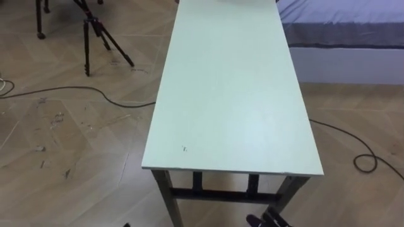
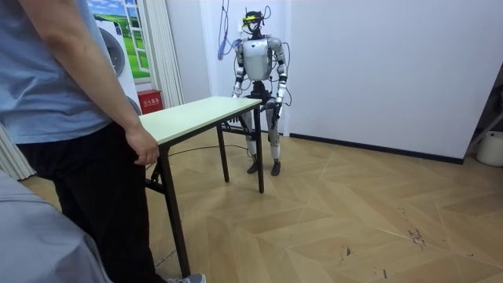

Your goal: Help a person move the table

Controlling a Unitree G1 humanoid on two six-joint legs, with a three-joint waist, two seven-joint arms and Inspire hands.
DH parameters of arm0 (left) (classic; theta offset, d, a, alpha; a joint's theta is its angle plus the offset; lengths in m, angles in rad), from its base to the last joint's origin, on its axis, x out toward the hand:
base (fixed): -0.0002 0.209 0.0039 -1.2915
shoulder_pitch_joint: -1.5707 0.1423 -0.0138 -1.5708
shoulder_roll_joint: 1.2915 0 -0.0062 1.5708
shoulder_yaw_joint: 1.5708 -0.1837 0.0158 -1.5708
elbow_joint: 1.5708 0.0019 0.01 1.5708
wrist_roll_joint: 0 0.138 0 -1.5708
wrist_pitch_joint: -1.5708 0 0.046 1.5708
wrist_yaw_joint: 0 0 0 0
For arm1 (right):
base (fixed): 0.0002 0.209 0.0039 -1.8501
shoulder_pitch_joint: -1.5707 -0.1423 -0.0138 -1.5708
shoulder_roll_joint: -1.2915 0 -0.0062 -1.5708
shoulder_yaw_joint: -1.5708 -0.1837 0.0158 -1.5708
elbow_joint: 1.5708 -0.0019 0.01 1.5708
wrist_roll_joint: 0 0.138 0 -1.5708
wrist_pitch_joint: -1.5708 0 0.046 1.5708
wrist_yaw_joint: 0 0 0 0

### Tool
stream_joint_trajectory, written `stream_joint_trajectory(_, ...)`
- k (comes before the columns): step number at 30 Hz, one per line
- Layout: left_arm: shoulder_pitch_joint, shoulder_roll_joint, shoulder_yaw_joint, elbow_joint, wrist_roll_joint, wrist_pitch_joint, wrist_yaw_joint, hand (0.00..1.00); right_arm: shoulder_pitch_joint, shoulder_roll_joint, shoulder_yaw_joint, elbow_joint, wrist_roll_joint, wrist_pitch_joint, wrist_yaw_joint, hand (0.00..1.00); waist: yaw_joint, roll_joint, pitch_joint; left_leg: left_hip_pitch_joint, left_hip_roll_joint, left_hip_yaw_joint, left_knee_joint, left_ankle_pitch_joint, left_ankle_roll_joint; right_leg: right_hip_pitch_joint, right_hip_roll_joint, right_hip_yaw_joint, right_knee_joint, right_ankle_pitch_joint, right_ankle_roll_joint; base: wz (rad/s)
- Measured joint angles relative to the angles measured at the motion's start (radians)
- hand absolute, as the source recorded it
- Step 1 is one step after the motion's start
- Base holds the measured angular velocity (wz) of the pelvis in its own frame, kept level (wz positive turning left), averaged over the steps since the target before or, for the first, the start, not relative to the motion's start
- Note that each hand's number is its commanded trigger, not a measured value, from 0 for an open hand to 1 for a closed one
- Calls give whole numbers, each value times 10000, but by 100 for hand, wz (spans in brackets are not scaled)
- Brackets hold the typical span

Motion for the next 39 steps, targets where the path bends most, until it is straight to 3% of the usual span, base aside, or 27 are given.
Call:
stream_joint_trajectory(3,553,128,-392,-1425,-870,-83,-281,0,576,-13,361,-1335,418,-1,371,0,-12,-45,17,-121,-3,-75,7,0,-1,-160,-7,-29,27,-11,1,4)
stream_joint_trajectory(7,709,423,-1186,-2378,-2016,-141,-549,0,909,-241,1027,-2642,1029,10,737,0,-2,-91,17,-141,-21,-134,6,0,0,-292,-18,-20,42,-44,15,1)
stream_joint_trajectory(16,664,738,-2195,-3519,-2588,-143,-953,0,878,-928,2080,-3447,1837,17,1021,0,13,-77,-3,-146,-29,-162,10,0,0,-352,-19,13,188,-49,4,-1)
stream_joint_trajectory(21,484,1165,-2665,-4247,-2957,-143,-1216,0,788,-1290,2501,-4141,1949,14,1139,0,-7,-67,-13,-201,-22,-170,9,0,0,-420,-18,23,217,-50,0,0)
stream_joint_trajectory(28,191,1355,-2692,-4309,-3651,-124,-1192,0,482,-1613,2778,-4227,1927,23,1067,0,-9,-56,-31,-97,-16,-167,9,0,0,-267,6,96,233,-48,-4,0)
stream_joint_trajectory(31,-190,1368,-2684,-4310,-3657,-126,-1109,0,291,-1733,2782,-4227,1899,32,1028,0,-10,-37,7,-83,-14,-150,8,0,1,-251,5,73,251,-48,-4,2)
stream_joint_trajectory(36,-758,1491,-2629,-4305,-3959,-115,-848,0,-85,-1945,2762,-4229,2078,254,825,0,-2,12,137,-105,-14,-153,8,1,2,-325,3,93,339,-60,-12,0)
stream_joint_trajectory(39,-775,1460,-2403,-4306,-4130,-48,-644,0,-166,-1900,2733,-4229,2186,258,559,0,16,29,130,-96,-4,-163,8,2,2,-305,9,99,343,-57,-16,0)
